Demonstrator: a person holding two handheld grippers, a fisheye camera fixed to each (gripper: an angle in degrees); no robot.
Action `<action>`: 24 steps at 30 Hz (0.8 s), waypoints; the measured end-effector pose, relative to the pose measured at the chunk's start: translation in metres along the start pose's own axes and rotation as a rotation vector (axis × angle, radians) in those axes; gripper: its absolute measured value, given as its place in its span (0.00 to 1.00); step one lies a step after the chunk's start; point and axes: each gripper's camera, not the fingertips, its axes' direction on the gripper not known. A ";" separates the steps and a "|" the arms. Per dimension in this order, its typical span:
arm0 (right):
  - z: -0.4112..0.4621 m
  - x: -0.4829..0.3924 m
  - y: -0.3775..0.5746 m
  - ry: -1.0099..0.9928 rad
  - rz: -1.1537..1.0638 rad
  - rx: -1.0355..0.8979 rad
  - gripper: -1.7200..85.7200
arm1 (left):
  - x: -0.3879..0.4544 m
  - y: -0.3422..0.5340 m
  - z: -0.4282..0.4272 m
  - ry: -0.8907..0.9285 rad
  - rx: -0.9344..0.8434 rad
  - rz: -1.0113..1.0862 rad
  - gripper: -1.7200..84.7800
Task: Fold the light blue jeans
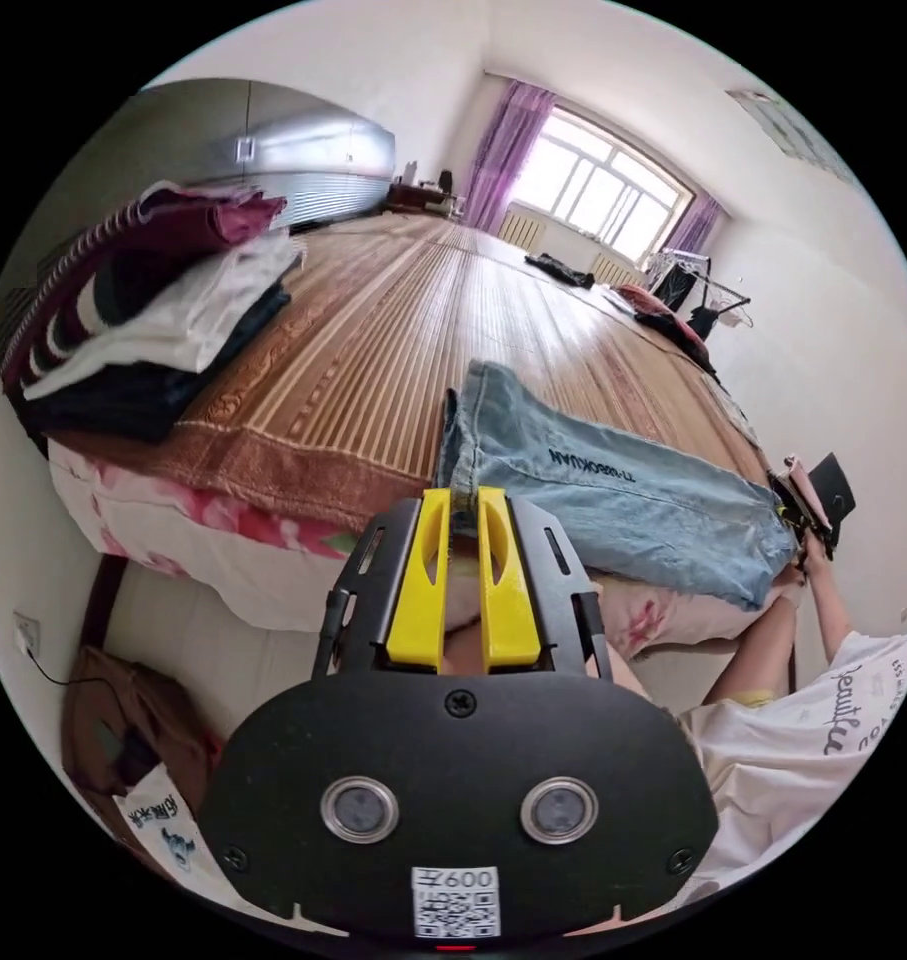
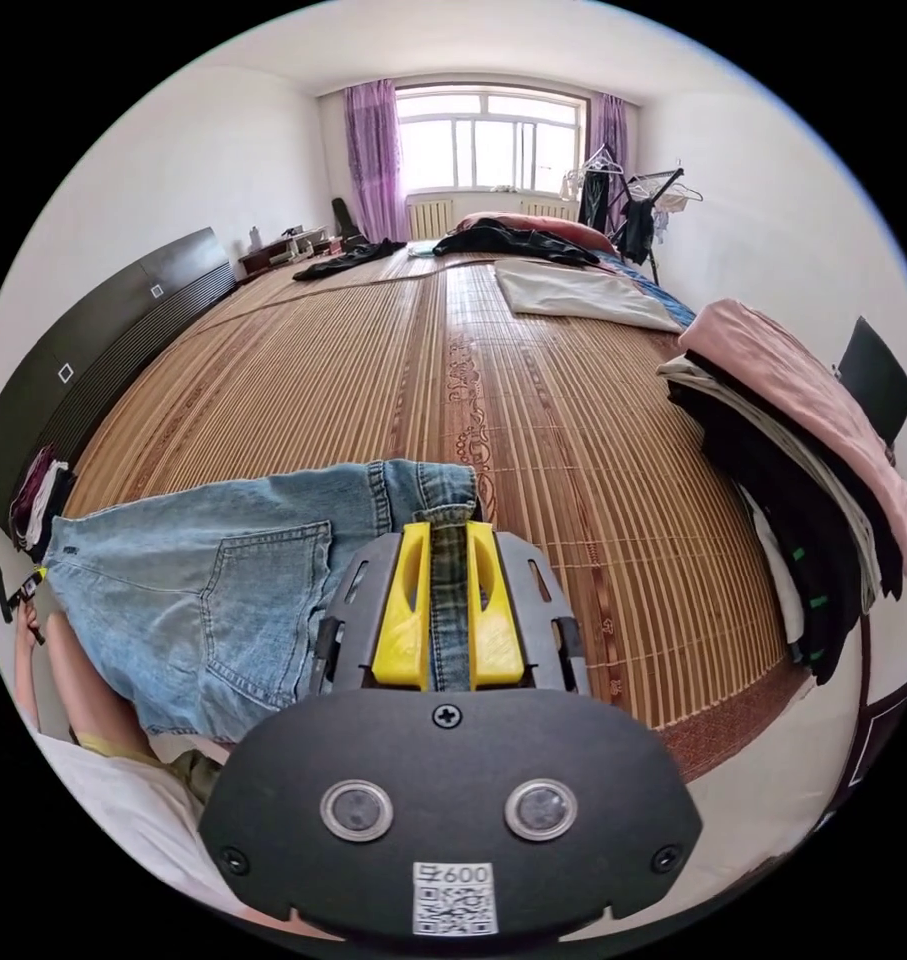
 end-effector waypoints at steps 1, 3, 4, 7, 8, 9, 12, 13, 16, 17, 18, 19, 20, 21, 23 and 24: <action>-0.001 0.007 0.001 -0.008 0.024 0.028 0.04 | -0.013 0.003 0.000 0.030 0.007 -0.032 0.06; -0.005 0.019 0.004 -0.031 0.059 0.069 0.04 | -0.036 0.008 -0.011 0.134 0.051 -0.130 0.07; -0.007 0.029 0.007 -0.049 0.082 0.091 0.05 | -0.050 0.011 -0.018 0.211 0.067 -0.185 0.08; -0.003 0.050 0.013 -0.077 0.106 0.101 0.06 | -0.070 0.017 -0.054 0.183 0.180 -0.282 0.12; -0.001 0.055 0.013 -0.090 0.100 0.106 0.06 | -0.071 0.014 -0.071 0.144 0.229 -0.283 0.13; 0.000 0.057 0.013 -0.102 0.097 0.108 0.07 | -0.069 0.010 -0.078 0.133 0.246 -0.272 0.13; 0.003 0.063 0.003 -0.112 0.099 0.115 0.07 | -0.047 -0.036 -0.085 0.129 0.212 -0.169 0.14; 0.003 0.063 -0.001 -0.107 0.095 0.118 0.07 | -0.033 -0.060 -0.080 0.124 0.184 -0.114 0.15; 0.005 0.059 -0.013 -0.074 0.076 0.110 0.08 | 0.000 -0.113 -0.055 0.100 0.131 -0.025 0.15; 0.005 0.057 -0.017 -0.061 0.062 0.111 0.08 | 0.012 -0.131 -0.040 0.084 0.078 0.003 0.15; 0.005 0.056 -0.020 -0.057 0.053 0.110 0.08 | 0.017 -0.139 -0.031 0.074 0.045 0.017 0.14; 0.004 0.055 -0.024 -0.051 0.037 0.112 0.08 | 0.027 -0.150 -0.013 0.052 -0.028 0.042 0.13; 0.002 0.056 -0.028 -0.056 0.024 0.118 0.08 | 0.036 -0.155 -0.002 0.004 -0.059 0.067 0.10; -0.001 0.056 -0.030 -0.060 0.018 0.126 0.07 | 0.040 -0.154 0.000 -0.023 -0.051 0.087 0.08; -0.018 0.057 -0.035 -0.089 0.009 0.201 0.07 | 0.054 -0.148 -0.006 -0.024 0.036 0.140 0.06; -0.023 0.057 -0.035 -0.092 0.004 0.225 0.07 | 0.055 -0.145 -0.009 -0.019 0.062 0.138 0.06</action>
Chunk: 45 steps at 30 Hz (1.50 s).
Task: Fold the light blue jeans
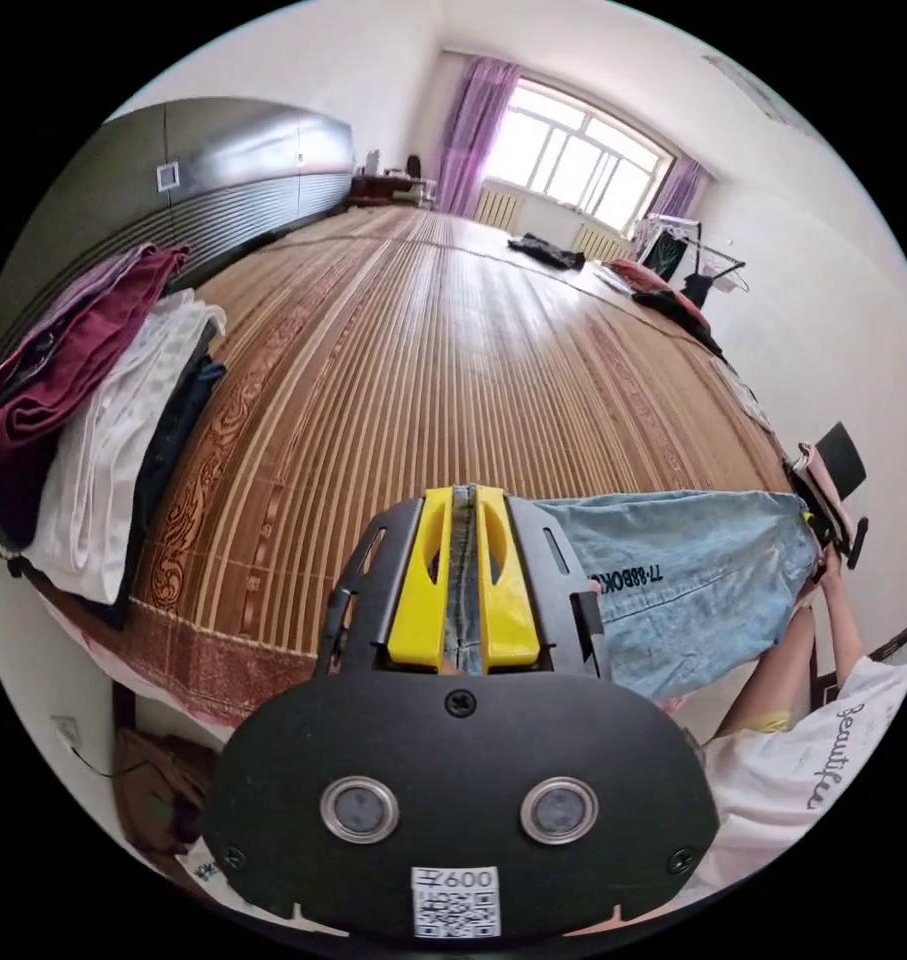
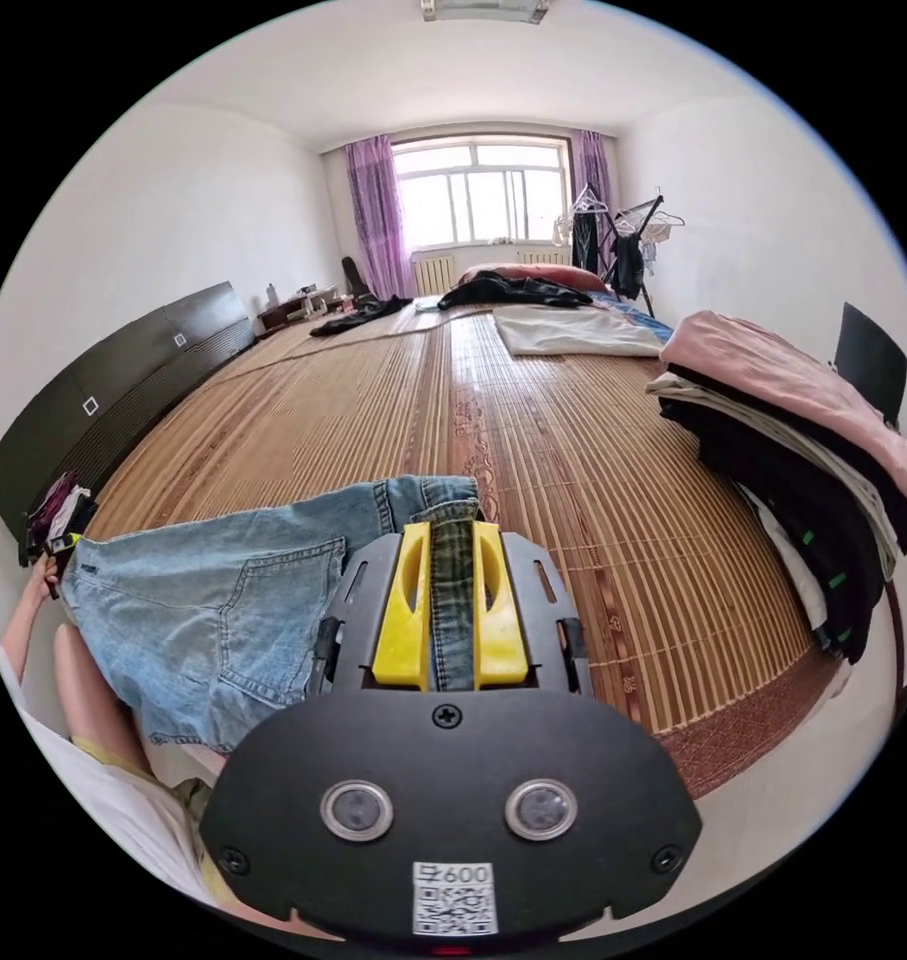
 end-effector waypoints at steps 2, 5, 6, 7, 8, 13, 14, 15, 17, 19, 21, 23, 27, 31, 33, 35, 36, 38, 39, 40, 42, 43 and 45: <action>-0.016 -0.005 -0.004 0.013 -0.024 0.083 0.07 | 0.004 0.011 -0.016 0.006 0.119 -0.045 0.05; -0.019 -0.003 -0.008 0.062 0.005 0.126 0.07 | 0.002 0.035 -0.031 -0.087 0.286 -0.251 0.04; -0.013 0.000 -0.010 0.071 0.024 0.111 0.07 | 0.000 0.038 -0.030 -0.138 0.293 -0.310 0.03; 0.002 0.006 -0.018 0.074 0.064 0.056 0.07 | -0.003 0.038 -0.017 -0.195 0.248 -0.349 0.03; 0.017 0.011 -0.027 0.064 0.085 0.016 0.08 | -0.008 0.031 0.009 -0.173 0.145 -0.320 0.03; 0.035 0.003 -0.074 0.067 0.058 -0.015 0.08 | -0.002 0.034 0.050 -0.184 0.048 -0.313 0.03; 0.033 0.002 -0.085 0.079 0.057 -0.010 0.08 | 0.007 0.036 0.046 -0.187 0.078 -0.282 0.03; 0.033 0.002 -0.091 0.088 0.061 -0.012 0.08 | 0.013 0.037 0.044 -0.189 0.091 -0.262 0.03; 0.022 -0.002 -0.117 0.157 0.088 -0.006 0.07 | 0.039 0.036 0.040 -0.186 0.135 -0.144 0.03; 0.009 -0.015 -0.138 0.211 0.102 0.054 0.05 | 0.060 0.032 0.047 -0.165 0.137 -0.025 0.03; 0.006 -0.036 -0.161 0.181 0.074 0.103 0.03 | 0.072 0.023 0.070 -0.134 0.071 0.049 0.03; 0.039 -0.063 -0.204 0.047 0.000 0.013 0.02 | 0.073 0.015 0.123 -0.107 -0.087 0.049 0.03; 0.147 -0.102 -0.247 0.180 -0.216 -0.359 0.01 | 0.076 0.030 0.184 -0.219 -0.177 0.067 0.03; 0.196 -0.109 -0.270 0.233 -0.317 -0.430 0.01 | 0.106 0.056 0.214 -0.370 -0.120 0.201 0.03; 0.202 -0.107 -0.288 0.233 -0.332 -0.444 0.01 | 0.113 0.066 0.226 -0.419 -0.099 0.253 0.03; 0.193 -0.104 -0.316 0.247 -0.311 -0.410 0.01 | 0.114 0.065 0.230 -0.456 -0.131 0.244 0.03; 0.188 -0.103 -0.323 0.244 -0.304 -0.384 0.01 | 0.115 0.064 0.229 -0.481 -0.142 0.229 0.03; 0.175 -0.096 -0.349 0.190 -0.275 -0.302 0.01 | 0.127 0.067 0.212 -0.547 -0.065 0.223 0.03; 0.179 -0.093 -0.356 0.159 -0.271 -0.315 0.01 | 0.130 0.068 0.209 -0.522 -0.050 0.238 0.03; 0.197 -0.089 -0.367 0.086 -0.271 -0.387 0.01 | 0.130 0.069 0.213 -0.436 -0.080 0.256 0.03; 0.245 -0.088 -0.372 0.083 -0.323 -0.550 0.01 | 0.120 0.069 0.242 -0.356 -0.226 0.249 0.03; 0.274 -0.095 -0.367 0.140 -0.412 -0.609 0.01 | 0.113 0.074 0.267 -0.376 -0.297 0.278 0.03; 0.293 -0.102 -0.380 0.206 -0.460 -0.607 0.01 | 0.106 0.080 0.272 -0.385 -0.206 0.276 0.03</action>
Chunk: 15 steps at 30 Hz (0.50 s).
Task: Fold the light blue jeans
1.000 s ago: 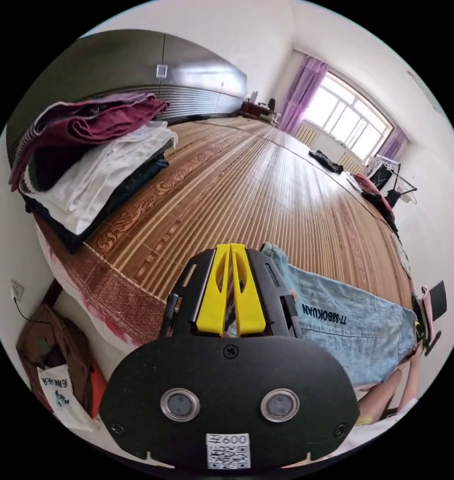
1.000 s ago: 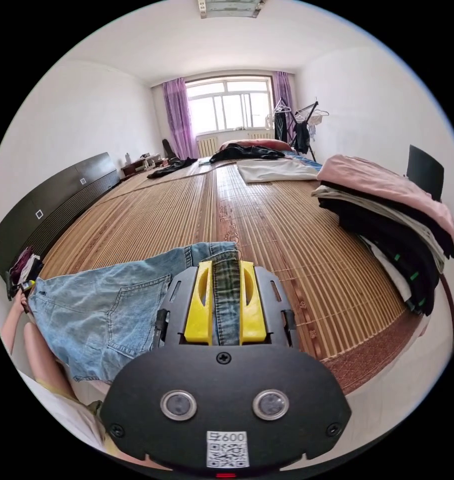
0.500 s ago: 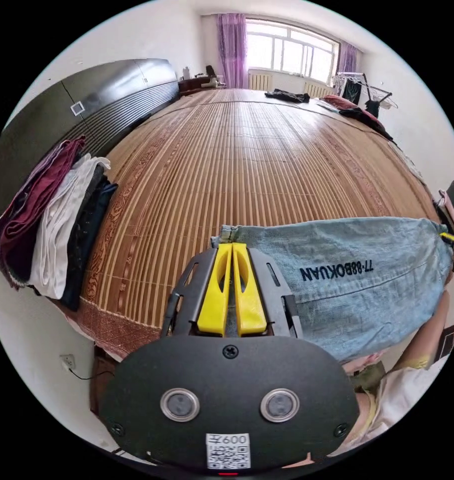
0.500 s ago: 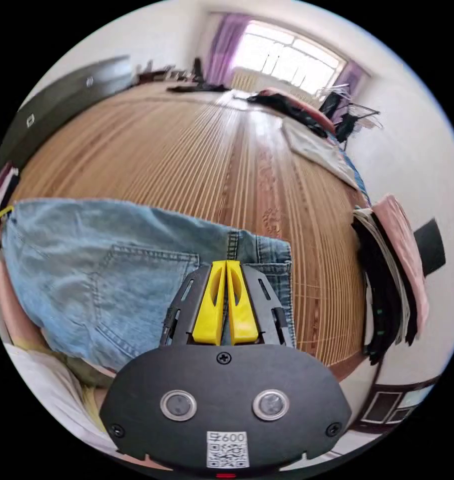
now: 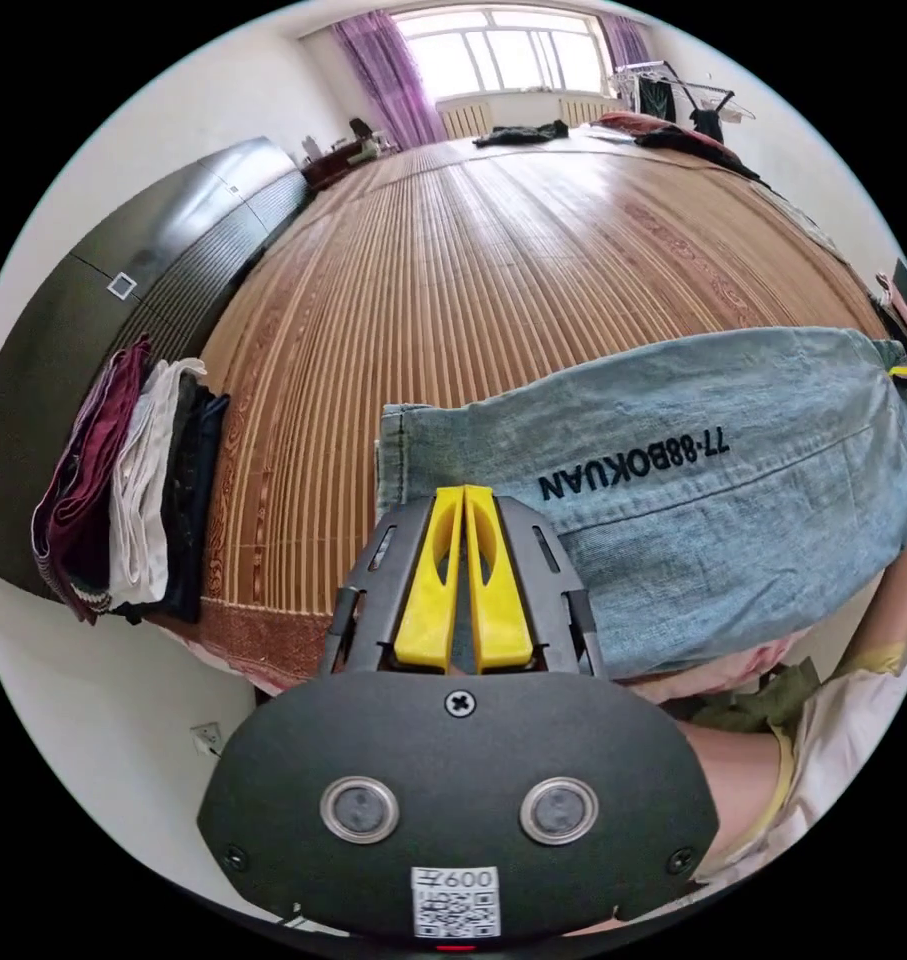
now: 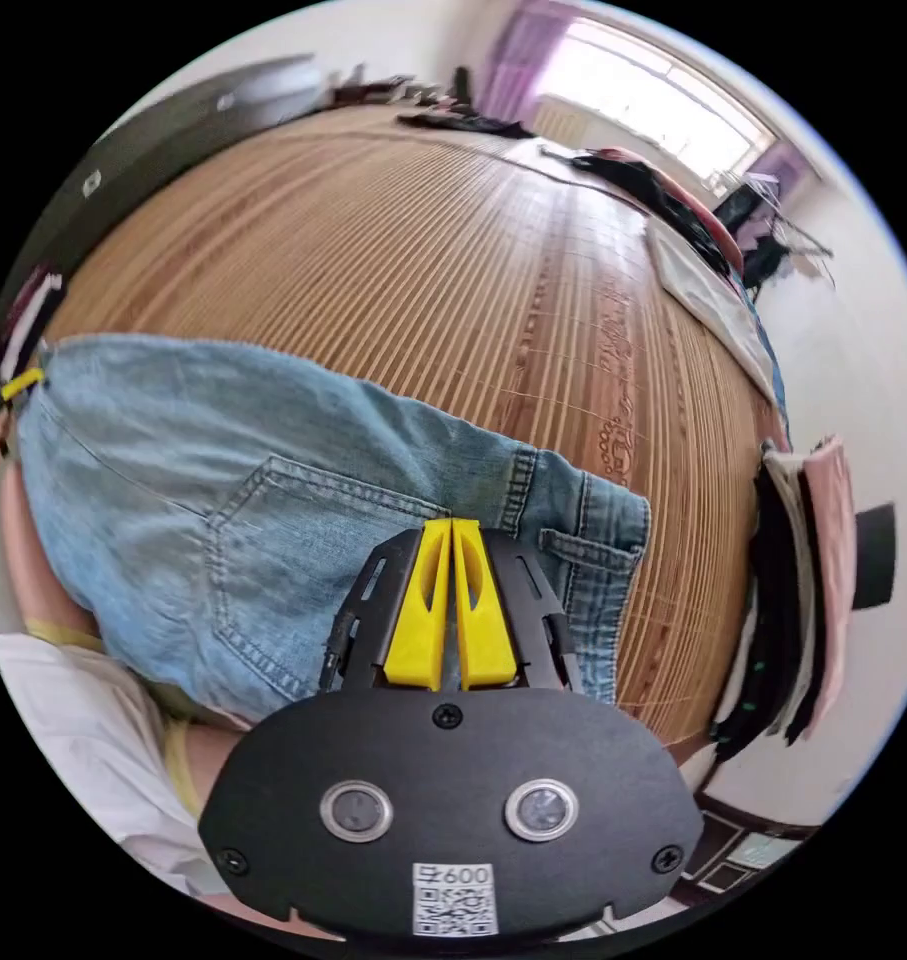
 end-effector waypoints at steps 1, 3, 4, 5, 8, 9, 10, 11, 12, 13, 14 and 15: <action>0.006 0.006 -0.016 0.017 -0.002 -0.031 0.01 | -0.005 -0.003 0.008 -0.002 0.016 -0.010 0.03; 0.016 0.021 -0.033 0.023 -0.001 -0.041 0.01 | -0.008 -0.012 0.019 -0.028 0.030 0.009 0.03; 0.022 0.035 -0.041 0.014 0.012 -0.022 0.01 | -0.010 -0.020 0.027 -0.055 0.038 0.019 0.03; 0.028 0.050 -0.044 0.002 0.026 0.005 0.01 | -0.011 -0.029 0.036 -0.081 0.038 0.023 0.03; 0.042 0.086 -0.034 -0.033 0.095 0.084 0.01 | -0.021 -0.043 0.049 -0.114 0.036 0.021 0.03; 0.045 0.091 -0.030 -0.034 0.099 0.106 0.01 | -0.024 -0.043 0.050 -0.112 0.034 0.011 0.03; 0.052 0.100 -0.020 -0.028 0.109 0.155 0.01 | -0.034 -0.041 0.052 -0.099 0.037 -0.024 0.03; 0.058 0.104 -0.010 -0.003 0.110 0.206 0.01 | -0.045 -0.039 0.053 -0.081 0.035 -0.044 0.03; 0.062 0.105 -0.005 0.017 0.109 0.232 0.01 | -0.050 -0.037 0.054 -0.071 0.037 -0.049 0.03; 0.071 0.103 0.004 0.072 0.098 0.278 0.01 | -0.064 -0.033 0.056 -0.043 0.049 -0.064 0.03; 0.083 0.103 0.009 0.126 0.092 0.310 0.01 | -0.080 -0.031 0.059 -0.008 0.058 -0.082 0.03; 0.088 0.103 0.010 0.150 0.082 0.312 0.01 | -0.088 -0.030 0.060 0.009 0.059 -0.090 0.03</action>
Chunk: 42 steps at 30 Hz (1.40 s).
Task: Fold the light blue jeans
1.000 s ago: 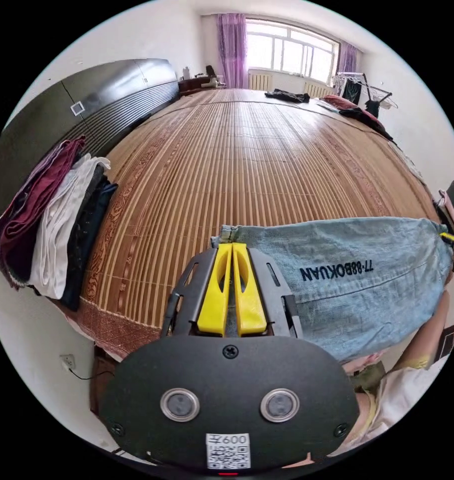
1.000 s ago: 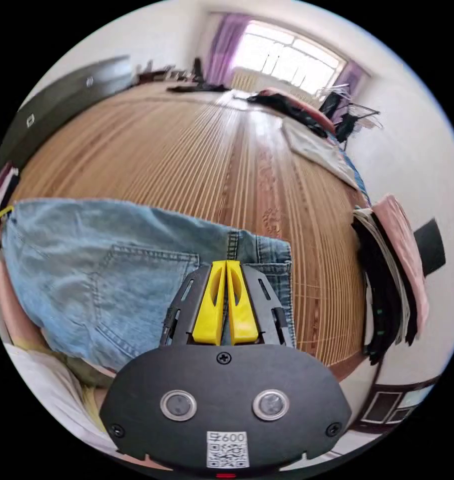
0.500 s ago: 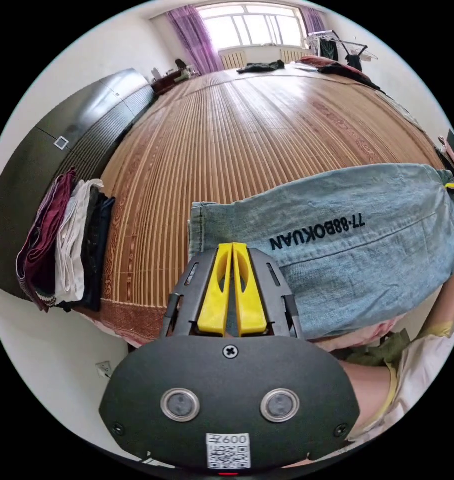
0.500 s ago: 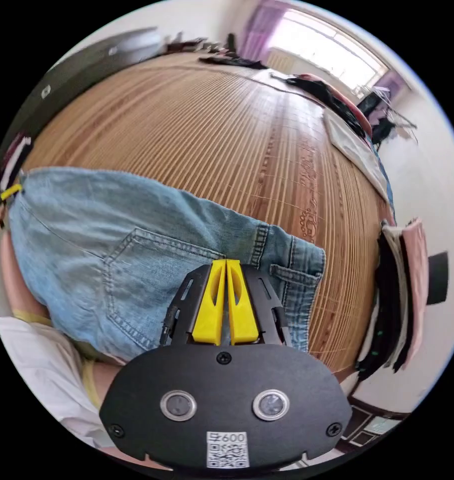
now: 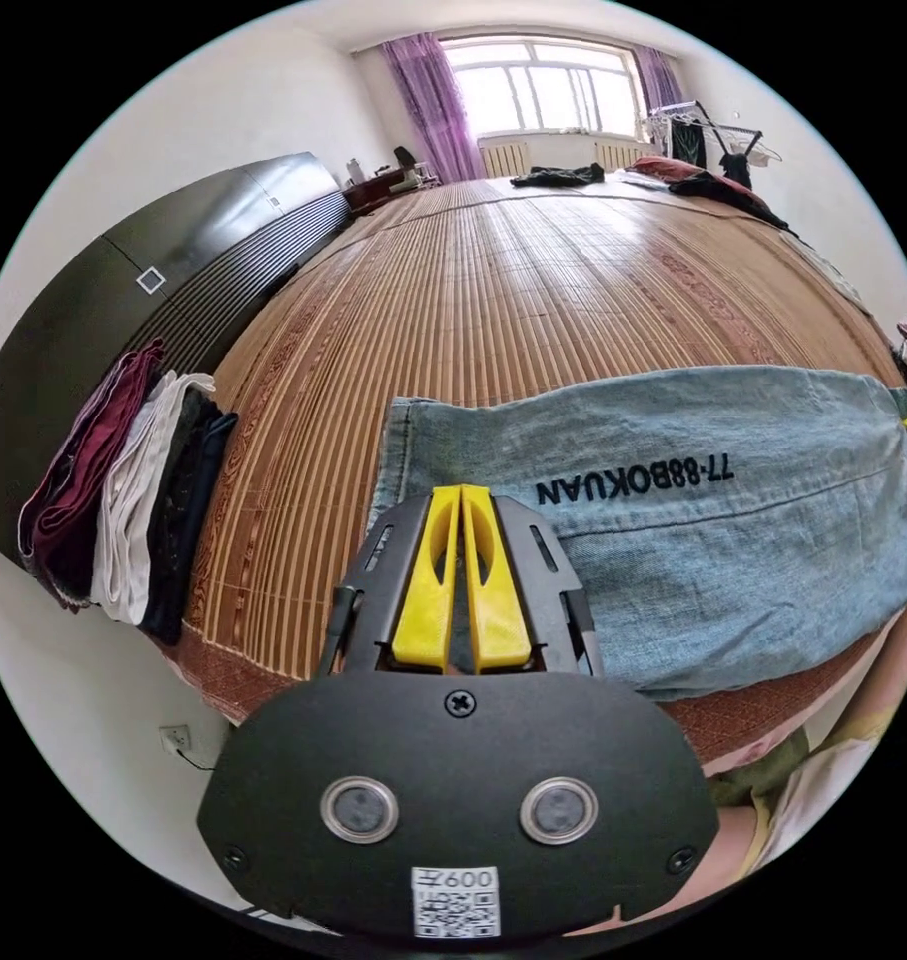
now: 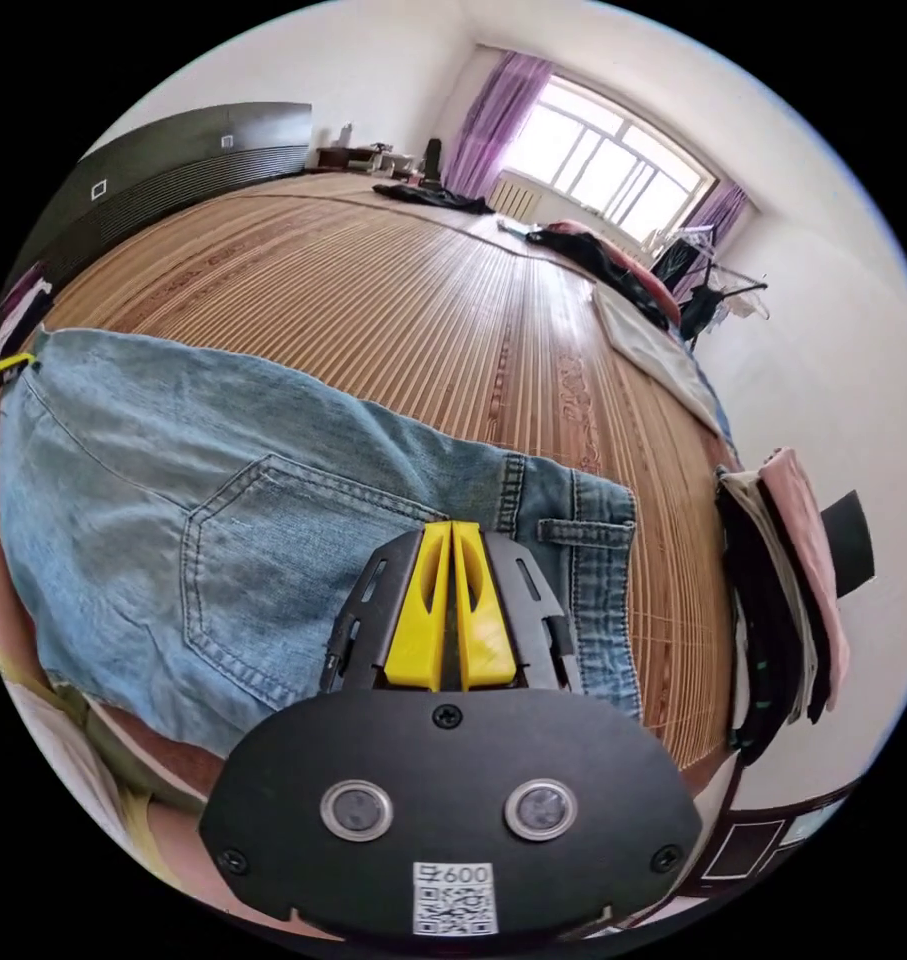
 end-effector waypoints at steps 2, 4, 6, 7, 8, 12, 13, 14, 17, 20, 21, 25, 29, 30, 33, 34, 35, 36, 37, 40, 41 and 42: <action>0.014 0.006 0.003 0.092 -0.037 0.004 0.01 | -0.030 -0.002 0.000 0.040 0.001 -0.018 0.03; 0.000 0.016 0.017 0.163 0.025 0.089 0.01 | -0.051 -0.001 -0.014 0.002 -0.023 -0.079 0.03; -0.028 0.024 0.041 0.087 0.076 0.199 0.01 | -0.058 0.022 -0.053 -0.025 0.127 -0.152 0.03; -0.045 0.029 0.059 -0.002 0.112 0.251 0.01 | -0.053 0.045 -0.081 0.011 0.257 -0.159 0.03; -0.057 0.034 0.077 -0.116 0.162 0.303 0.01 | -0.038 0.069 -0.102 0.061 0.362 -0.116 0.03; -0.066 0.025 0.123 -0.508 0.185 0.485 0.01 | 0.028 0.131 -0.126 0.115 0.531 0.118 0.03; -0.062 0.015 0.131 -0.566 0.163 0.520 0.01 | 0.045 0.144 -0.123 0.120 0.547 0.159 0.03; -0.053 0.008 0.137 -0.598 0.170 0.534 0.01 | 0.053 0.148 -0.113 0.120 0.528 0.170 0.03; 0.000 0.011 0.147 -0.675 0.193 0.464 0.01 | 0.030 0.133 -0.075 0.089 0.404 0.113 0.03; 0.067 0.024 0.158 -0.680 0.150 0.321 0.01 | -0.057 0.113 -0.047 0.224 0.332 -0.035 0.03; 0.072 0.029 0.165 -0.671 0.151 0.368 0.01 | -0.078 0.109 -0.041 0.253 0.314 -0.069 0.03; 0.111 0.052 0.196 -0.565 0.104 0.503 0.01 | -0.231 0.093 -0.002 0.448 0.216 -0.294 0.03; 0.165 0.104 0.203 -0.618 0.181 0.510 0.01 | -0.372 0.118 0.001 0.218 0.225 -0.560 0.03; 0.173 0.112 0.204 -0.631 0.197 0.512 0.01 | -0.388 0.123 -0.002 0.146 0.228 -0.592 0.02; 0.208 0.140 0.208 -0.637 0.205 0.527 0.01 | -0.443 0.136 -0.011 0.055 0.337 -0.626 0.02; 0.220 0.148 0.208 -0.625 0.198 0.528 0.01 | -0.454 0.136 -0.007 0.170 0.406 -0.600 0.02; 0.232 0.156 0.207 -0.617 0.193 0.528 0.01 | -0.457 0.128 0.000 0.271 0.458 -0.527 0.02; 0.238 0.160 0.208 -0.616 0.192 0.529 0.01 | -0.456 0.123 0.004 0.295 0.465 -0.488 0.02; 0.251 0.171 0.209 -0.622 0.195 0.532 0.01 | -0.452 0.108 0.016 0.294 0.430 -0.421 0.02; 0.285 0.196 0.212 -0.643 0.210 0.540 0.01 | -0.459 0.077 0.062 0.231 0.252 -0.344 0.02; 0.297 0.204 0.212 -0.643 0.208 0.544 0.01 | -0.472 0.075 0.080 0.219 0.200 -0.356 0.02; 0.303 0.208 0.212 -0.641 0.207 0.545 0.01 | -0.481 0.077 0.084 0.239 0.220 -0.375 0.02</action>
